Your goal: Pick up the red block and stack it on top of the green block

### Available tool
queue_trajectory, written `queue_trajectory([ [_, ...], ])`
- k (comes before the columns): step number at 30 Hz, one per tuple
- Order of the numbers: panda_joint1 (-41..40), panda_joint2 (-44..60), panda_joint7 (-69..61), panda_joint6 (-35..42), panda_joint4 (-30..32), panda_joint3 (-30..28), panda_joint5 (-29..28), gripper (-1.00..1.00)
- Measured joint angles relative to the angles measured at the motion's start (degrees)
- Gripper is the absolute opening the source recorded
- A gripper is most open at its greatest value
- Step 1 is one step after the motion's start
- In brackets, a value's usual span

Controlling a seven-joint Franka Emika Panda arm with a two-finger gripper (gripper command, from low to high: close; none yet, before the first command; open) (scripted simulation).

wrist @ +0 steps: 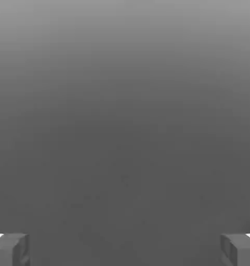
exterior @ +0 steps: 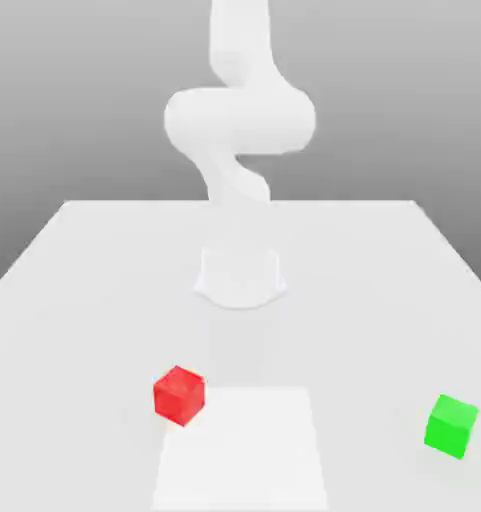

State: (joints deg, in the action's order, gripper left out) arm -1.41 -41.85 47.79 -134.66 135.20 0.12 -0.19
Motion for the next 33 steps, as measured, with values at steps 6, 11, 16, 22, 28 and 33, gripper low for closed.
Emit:
queue_trajectory([
  [6, -3.90, 11.60, 5.57, -8.16, 9.43, 0.11, -0.49, 0.00],
  [11, -6.88, 21.40, 10.25, -14.99, 17.30, -0.24, -0.84, 0.00],
  [16, -9.61, 32.75, 15.09, -22.77, 25.91, -1.24, -0.71, 0.00],
  [22, -10.62, 47.26, 16.02, -34.19, 28.16, -1.50, 0.97, 0.00],
  [28, -11.11, 53.06, 15.67, -39.18, 27.40, -0.85, 1.49, -1.00],
  [33, -11.10, 51.89, 15.85, -38.18, 27.57, -0.92, 1.29, -1.00],
])
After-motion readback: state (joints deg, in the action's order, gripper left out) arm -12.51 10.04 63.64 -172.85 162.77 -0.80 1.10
